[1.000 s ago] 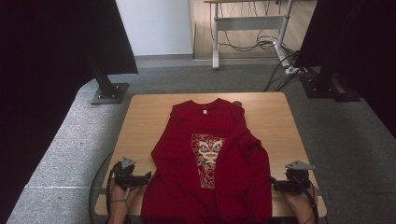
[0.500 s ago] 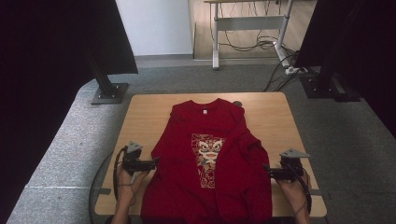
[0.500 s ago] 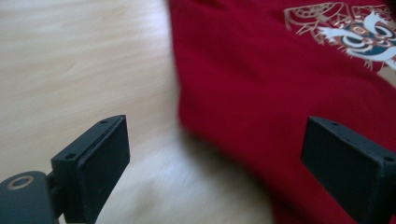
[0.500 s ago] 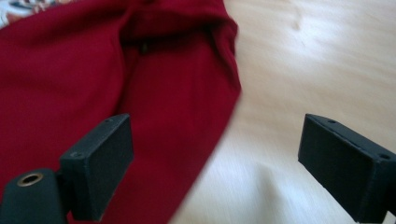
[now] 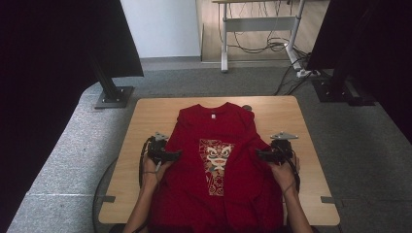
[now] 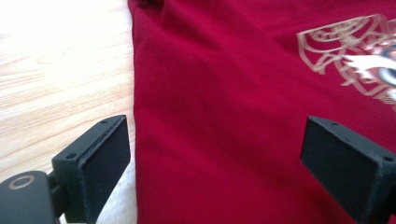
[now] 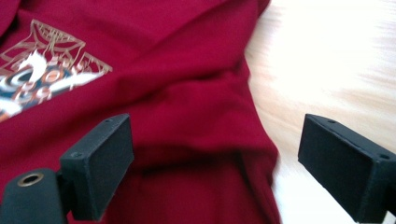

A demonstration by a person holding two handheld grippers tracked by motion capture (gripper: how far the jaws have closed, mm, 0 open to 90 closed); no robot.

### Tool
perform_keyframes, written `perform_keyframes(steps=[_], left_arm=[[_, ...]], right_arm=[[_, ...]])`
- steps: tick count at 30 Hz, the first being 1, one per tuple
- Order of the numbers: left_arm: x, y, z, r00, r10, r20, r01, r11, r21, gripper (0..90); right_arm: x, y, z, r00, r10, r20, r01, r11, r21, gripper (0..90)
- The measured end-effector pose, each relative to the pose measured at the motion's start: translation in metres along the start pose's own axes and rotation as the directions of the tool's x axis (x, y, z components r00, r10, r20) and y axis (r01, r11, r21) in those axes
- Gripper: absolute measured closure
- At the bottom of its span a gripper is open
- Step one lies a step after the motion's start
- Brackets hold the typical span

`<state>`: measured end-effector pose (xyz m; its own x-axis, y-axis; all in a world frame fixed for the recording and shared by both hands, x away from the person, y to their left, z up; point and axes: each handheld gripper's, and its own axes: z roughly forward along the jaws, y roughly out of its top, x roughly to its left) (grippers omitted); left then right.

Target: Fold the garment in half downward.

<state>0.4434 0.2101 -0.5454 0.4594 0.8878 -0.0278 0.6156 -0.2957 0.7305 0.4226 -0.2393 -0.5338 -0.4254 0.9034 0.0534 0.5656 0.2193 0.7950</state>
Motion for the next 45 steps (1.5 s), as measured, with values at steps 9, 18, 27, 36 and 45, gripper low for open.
perform_keyframes(steps=[9,18,27,36,45], left_arm=[[0.000,-0.012,0.008,0.9991,-0.009,-0.042,0.010,0.9998,0.019,9.1],[-0.004,-0.027,-0.006,0.9993,-0.005,-0.038,0.005,0.9999,0.014,9.2],[-0.013,-0.052,-0.030,0.9995,0.002,-0.030,-0.002,1.0000,-0.001,9.4],[-0.024,-0.073,-0.051,0.9998,0.013,-0.017,-0.013,0.9999,-0.001,9.3],[-0.019,-0.064,-0.060,0.9999,0.013,0.004,-0.013,0.9999,-0.004,8.0]], right_arm=[[-0.002,-0.014,0.021,0.9953,-0.062,0.075,0.053,0.992,0.116,13.6],[-0.018,-0.041,-0.008,0.9988,0.008,0.048,-0.011,0.997,0.079,14.3],[0.002,-0.058,-0.028,0.9997,-0.014,0.019,0.012,0.997,0.082,15.0],[0.015,-0.074,-0.047,0.9995,-0.030,-0.005,0.031,0.995,0.090,14.9],[0.020,-0.065,-0.061,0.9986,-0.031,-0.042,0.034,0.998,0.060,15.6]])
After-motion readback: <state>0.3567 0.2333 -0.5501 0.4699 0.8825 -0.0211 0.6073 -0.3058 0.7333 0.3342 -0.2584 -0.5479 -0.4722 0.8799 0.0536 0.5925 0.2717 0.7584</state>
